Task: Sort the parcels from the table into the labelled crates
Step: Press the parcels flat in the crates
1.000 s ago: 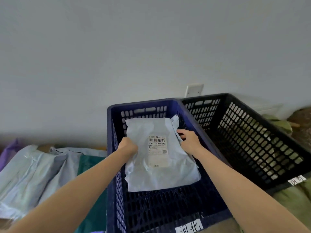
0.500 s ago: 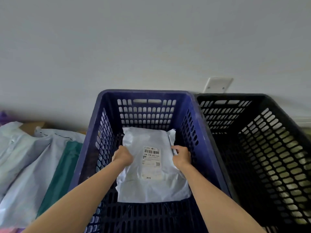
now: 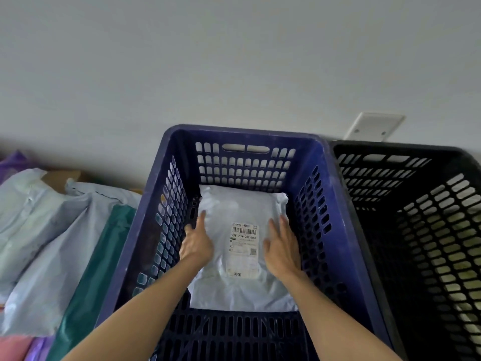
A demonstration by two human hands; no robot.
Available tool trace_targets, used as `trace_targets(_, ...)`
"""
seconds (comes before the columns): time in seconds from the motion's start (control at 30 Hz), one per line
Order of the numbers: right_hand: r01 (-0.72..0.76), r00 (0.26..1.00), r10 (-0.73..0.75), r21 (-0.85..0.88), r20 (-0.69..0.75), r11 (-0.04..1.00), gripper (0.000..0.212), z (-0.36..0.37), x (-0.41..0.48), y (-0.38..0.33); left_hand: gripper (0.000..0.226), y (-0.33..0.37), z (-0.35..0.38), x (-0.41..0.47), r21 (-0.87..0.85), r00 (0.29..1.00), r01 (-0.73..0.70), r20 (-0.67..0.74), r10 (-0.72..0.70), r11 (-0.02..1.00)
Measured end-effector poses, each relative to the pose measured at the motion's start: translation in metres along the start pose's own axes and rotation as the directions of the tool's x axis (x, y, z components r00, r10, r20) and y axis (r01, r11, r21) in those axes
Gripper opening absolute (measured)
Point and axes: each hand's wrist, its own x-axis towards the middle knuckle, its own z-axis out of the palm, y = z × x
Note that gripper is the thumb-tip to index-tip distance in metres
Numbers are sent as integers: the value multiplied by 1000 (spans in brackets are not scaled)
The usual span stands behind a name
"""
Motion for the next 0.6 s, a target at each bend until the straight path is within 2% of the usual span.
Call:
trace_targets(0.07, 85, 989, -81, -32, 120, 996, 70, 6, -2, 0, 66, -3, 4, -2, 99, 995, -100, 39, 97, 990)
trace_targets(0.2, 46, 963, -43, -5, 265, 999, 75, 15, 0, 5, 65, -16, 14, 5, 312, 968, -236, 154, 196, 920)
trace_targets(0.4, 24, 953, -21, -4, 303, 1000, 75, 26, 5, 9, 69, -22, 29, 16, 317, 963, -222, 217, 157, 922)
trace_targets(0.6, -17, 968, 22, -21, 251, 1000, 69, 27, 12, -1, 70, -15, 27, 18, 324, 965, -195, 232, 123, 926)
